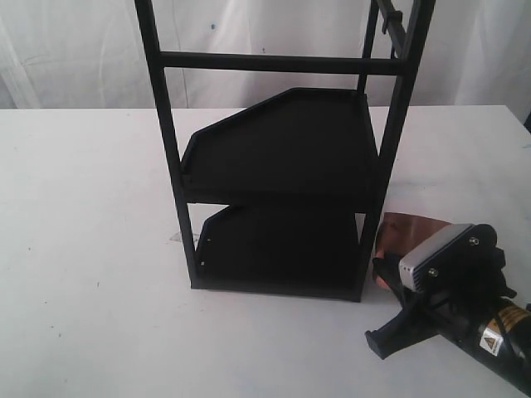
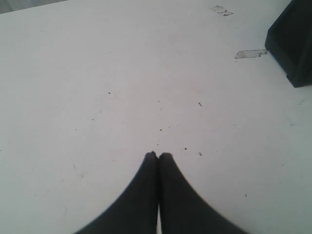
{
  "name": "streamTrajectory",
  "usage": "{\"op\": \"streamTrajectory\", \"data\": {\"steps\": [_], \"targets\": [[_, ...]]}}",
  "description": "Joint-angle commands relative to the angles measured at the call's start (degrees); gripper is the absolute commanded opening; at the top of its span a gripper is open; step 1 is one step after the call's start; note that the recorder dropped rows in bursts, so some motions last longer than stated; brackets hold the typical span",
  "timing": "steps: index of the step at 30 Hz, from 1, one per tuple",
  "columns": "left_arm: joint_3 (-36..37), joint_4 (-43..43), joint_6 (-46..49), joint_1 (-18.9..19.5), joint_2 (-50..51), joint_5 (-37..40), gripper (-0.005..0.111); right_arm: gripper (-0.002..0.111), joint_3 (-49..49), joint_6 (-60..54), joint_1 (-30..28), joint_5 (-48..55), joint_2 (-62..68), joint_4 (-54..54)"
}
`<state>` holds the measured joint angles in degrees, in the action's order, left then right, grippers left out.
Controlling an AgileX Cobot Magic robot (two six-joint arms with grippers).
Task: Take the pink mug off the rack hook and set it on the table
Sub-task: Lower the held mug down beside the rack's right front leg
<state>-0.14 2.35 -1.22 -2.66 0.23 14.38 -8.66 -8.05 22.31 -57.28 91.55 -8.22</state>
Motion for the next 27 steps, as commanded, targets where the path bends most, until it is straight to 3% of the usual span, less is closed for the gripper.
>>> {"op": "streamTrajectory", "data": {"steps": [1,8,16,23,27], "targets": [[0.1,-0.7,0.0,0.2,-0.2,0.2,0.001,0.0,-0.2,0.7,0.1,-0.9,0.0,-0.4],[0.1,-0.7,0.0,0.2,-0.2,0.2,0.001,0.014,0.0,0.8,0.1,-0.6,0.0,-2.3],[0.1,-0.7,0.0,0.2,-0.2,0.2,0.001,0.015,0.1,2.0,0.1,3.8,0.0,-8.4],[0.1,-0.7,0.0,0.2,-0.2,0.2,0.001,0.027,2.0,3.4,0.1,4.0,0.0,-8.2],[0.1,-0.7,0.0,0.2,-0.2,0.2,0.001,0.028,2.0,3.9,0.1,4.3,0.0,-8.3]]}}
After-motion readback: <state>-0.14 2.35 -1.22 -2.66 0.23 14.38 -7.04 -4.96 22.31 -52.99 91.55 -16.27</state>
